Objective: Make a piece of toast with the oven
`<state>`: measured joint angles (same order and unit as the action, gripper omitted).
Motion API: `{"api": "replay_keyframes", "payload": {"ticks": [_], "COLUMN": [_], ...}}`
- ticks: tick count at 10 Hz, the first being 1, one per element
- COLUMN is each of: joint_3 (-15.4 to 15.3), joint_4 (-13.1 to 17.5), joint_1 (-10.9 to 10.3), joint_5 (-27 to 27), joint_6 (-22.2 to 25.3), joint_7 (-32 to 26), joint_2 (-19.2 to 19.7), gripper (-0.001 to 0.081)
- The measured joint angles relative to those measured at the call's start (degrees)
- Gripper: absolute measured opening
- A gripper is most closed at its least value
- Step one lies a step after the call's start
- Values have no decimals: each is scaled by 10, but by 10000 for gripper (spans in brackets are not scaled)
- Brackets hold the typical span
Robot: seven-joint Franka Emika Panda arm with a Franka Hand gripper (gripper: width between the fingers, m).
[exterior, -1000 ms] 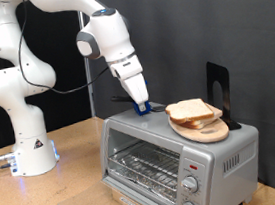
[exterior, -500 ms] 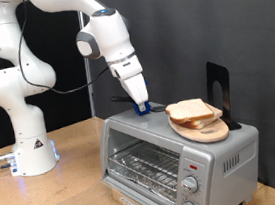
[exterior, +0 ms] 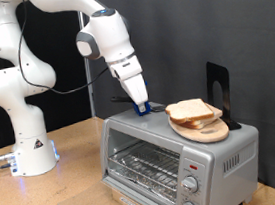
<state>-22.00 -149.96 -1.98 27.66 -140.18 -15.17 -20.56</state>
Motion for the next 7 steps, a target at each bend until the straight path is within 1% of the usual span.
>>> {"api": "replay_keyframes", "payload": {"ticks": [1, 2, 3, 7], "joint_3": [0, 0, 0, -2], "joint_4": [0, -1, -1, 0], "joint_1": [0, 0, 0, -2], "joint_5": [0, 0, 0, 1], "joint_6": [0, 0, 0, -11], "joint_7": [0, 0, 0, -4], "joint_2": [0, 0, 1, 6], "gripper": [603, 756, 792, 806]}}
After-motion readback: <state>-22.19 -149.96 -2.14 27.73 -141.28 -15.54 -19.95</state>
